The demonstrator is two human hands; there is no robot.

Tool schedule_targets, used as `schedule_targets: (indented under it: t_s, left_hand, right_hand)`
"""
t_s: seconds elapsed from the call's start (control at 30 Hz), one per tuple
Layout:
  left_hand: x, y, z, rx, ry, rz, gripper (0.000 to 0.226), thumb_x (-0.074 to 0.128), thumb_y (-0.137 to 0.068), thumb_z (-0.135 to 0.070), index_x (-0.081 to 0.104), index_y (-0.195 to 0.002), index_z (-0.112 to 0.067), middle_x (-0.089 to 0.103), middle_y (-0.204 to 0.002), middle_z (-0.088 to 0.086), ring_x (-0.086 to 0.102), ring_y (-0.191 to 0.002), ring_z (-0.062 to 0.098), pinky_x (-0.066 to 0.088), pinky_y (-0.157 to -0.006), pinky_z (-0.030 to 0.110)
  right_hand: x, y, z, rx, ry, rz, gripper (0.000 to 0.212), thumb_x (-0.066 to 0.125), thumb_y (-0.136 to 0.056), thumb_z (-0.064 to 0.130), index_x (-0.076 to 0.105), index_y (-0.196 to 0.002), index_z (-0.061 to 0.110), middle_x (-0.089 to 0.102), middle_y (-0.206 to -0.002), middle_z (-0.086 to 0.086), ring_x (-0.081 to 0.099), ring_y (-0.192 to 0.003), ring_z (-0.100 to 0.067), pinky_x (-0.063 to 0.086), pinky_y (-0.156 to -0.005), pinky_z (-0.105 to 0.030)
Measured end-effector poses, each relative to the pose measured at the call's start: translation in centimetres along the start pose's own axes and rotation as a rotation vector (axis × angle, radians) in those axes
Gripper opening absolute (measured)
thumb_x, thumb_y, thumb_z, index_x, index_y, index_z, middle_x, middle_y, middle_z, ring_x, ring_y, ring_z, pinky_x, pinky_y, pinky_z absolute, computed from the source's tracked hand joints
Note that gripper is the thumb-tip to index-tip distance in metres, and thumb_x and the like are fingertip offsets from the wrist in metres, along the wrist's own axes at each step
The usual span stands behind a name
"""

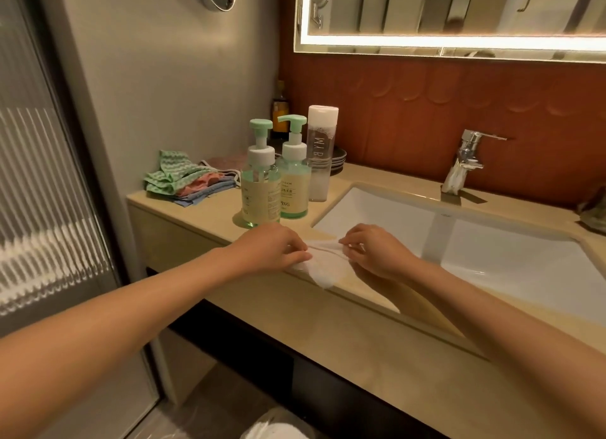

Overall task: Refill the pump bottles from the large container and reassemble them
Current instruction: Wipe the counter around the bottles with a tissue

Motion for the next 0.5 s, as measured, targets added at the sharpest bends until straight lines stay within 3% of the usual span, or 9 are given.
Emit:
schedule_targets:
  t_s: [0.13,0.27,0.5]
  left_hand:
    - [-0.4,-0.6,2.5,-0.078,-0.099,-0.017,0.027,0.055,-0.090,-0.038,0.070,-0.103,-0.019,0.070,-0.099,-0.004,0.062,-0.089,0.013,0.051,-0.077,0.032]
    - [-0.4,-1.4,4.9,-0.126,-0.163,0.019,0.018,0.054,-0.090,-0.035,0.065,-0.095,-0.022,0.054,-0.089,-0.005,0.053,-0.095,0.016,0.043,-0.073,0.030]
    - [-0.9,-1.9,7.4,-0.192,-0.072,0.023,0.023,0.052,-0.090,-0.028,0.065,-0.107,-0.018,0.062,-0.110,0.002,0.054,-0.103,0.020,0.047,-0.087,0.037]
  right_hand:
    - [1.6,-2.3,1.4,0.003,0.020,0.060,0.027,0.045,-0.095,0.021,0.069,-0.101,0.009,0.065,-0.107,-0.007,0.060,-0.099,-0.024,0.050,-0.086,-0.037]
    - [2.4,-4.4,2.7,0.009,0.024,0.073,0.028,0.041,-0.096,0.018,0.066,-0.106,0.010,0.064,-0.112,-0.008,0.058,-0.101,-0.024,0.049,-0.090,-0.039]
    - [3.2,-6.8,4.5,-0.054,0.030,0.066,0.027,0.041,-0.095,0.015,0.066,-0.101,0.007,0.063,-0.112,-0.009,0.058,-0.100,-0.027,0.049,-0.086,-0.042]
Point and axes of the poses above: each hand's wrist, its own y-axis away from the middle knuckle, its own x-axis out of the palm, z = x × y, the point moved 3 cm from there along -y, towards the middle knuckle
